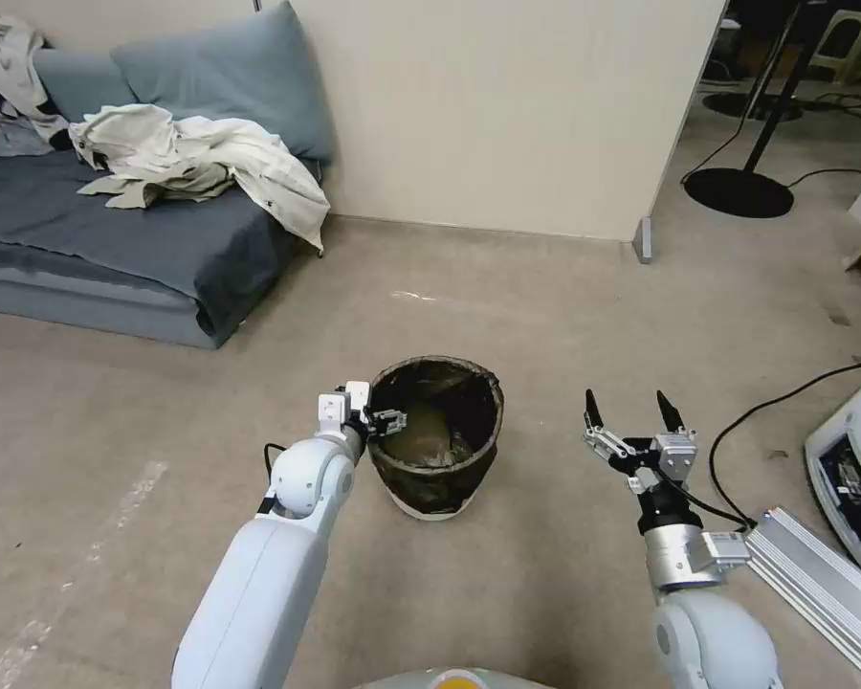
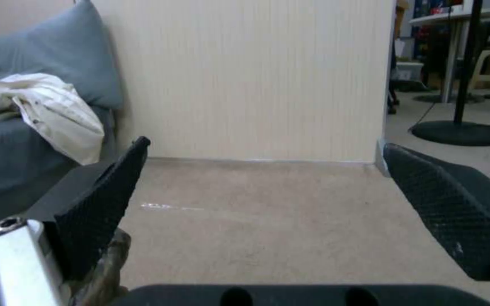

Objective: Pick up the trash can from the floor.

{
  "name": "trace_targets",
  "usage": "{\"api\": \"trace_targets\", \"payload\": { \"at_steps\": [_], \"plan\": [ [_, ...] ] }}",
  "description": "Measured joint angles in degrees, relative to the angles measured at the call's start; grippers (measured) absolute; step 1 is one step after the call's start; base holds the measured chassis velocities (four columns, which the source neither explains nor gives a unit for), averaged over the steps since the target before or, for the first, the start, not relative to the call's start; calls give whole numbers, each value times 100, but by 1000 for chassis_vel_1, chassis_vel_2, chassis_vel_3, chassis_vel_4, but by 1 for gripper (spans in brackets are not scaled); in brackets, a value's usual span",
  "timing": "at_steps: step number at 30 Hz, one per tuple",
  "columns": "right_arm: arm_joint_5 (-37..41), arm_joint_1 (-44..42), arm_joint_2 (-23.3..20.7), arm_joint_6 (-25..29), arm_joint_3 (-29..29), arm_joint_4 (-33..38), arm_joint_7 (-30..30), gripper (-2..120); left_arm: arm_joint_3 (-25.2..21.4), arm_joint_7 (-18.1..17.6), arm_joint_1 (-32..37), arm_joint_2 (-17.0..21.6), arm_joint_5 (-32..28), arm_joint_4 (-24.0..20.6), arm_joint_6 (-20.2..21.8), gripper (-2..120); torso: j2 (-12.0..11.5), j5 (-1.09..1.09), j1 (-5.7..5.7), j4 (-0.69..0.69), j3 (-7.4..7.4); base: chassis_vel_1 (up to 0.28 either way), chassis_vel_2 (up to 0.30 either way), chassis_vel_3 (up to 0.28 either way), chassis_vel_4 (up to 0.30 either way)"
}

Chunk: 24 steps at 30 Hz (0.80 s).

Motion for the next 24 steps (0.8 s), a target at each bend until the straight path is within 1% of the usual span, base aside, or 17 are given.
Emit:
{"api": "trace_targets", "payload": {
  "at_steps": [6, 11, 15, 17, 18, 21, 22, 23, 24],
  "plan": [
    [0, 7, 0, 16, -2, -16, -5, 100, 10, -28, -21, 5, 26, 33, 177, 96, 0, 1, -1, 0, 0, 0, 0, 0, 0],
    [1, 18, -2, 22, -5, -27, -7, 100, 19, -32, -23, 2, 43, 51, 211, 95, 0, 1, 0, 0, -1, 0, 0, 0, 0],
    [2, 25, -3, 27, -8, -29, -7, 100, 18, -29, 14, -1, 46, 26, 216, 91, 0, 0, 0, 0, 0, 0, 0, 0, 0],
    [4, 28, -8, 28, -8, -29, -7, 100, 4, 25, 63, 1, 44, -42, 221, 82, 0, -2, 0, -1, 0, 0, 0, 0, 0],
    [5, 30, -10, 28, -8, -29, -7, 100, -4, 47, 83, 3, 41, -72, 225, 76, 0, -2, 0, -1, 1, 0, 0, 0, 0],
    [5, 32, -11, 28, -9, -29, -7, 100, -17, 61, 100, 5, 37, -94, 229, 69, 0, -2, 0, -1, 1, 0, 0, 0, 0],
    [5, 35, -11, 28, -14, -29, -7, 100, -32, 74, 121, 6, 27, -115, 232, 61, 0, -2, 0, -1, 1, 0, 0, 0, 0],
    [5, 37, -11, 28, -19, -29, -7, 100, -45, 82, 141, 8, 22, -135, 234, 57, 0, -2, 0, -1, 1, 0, 0, 0, 0],
    [5, 37, -11, 28, -19, -29, -7, 100, -45, 82, 141, 8, 22, -135, 234, 57, 0, -2, 0, -1, 1, 0, 0, 0, 0]
  ]
}}
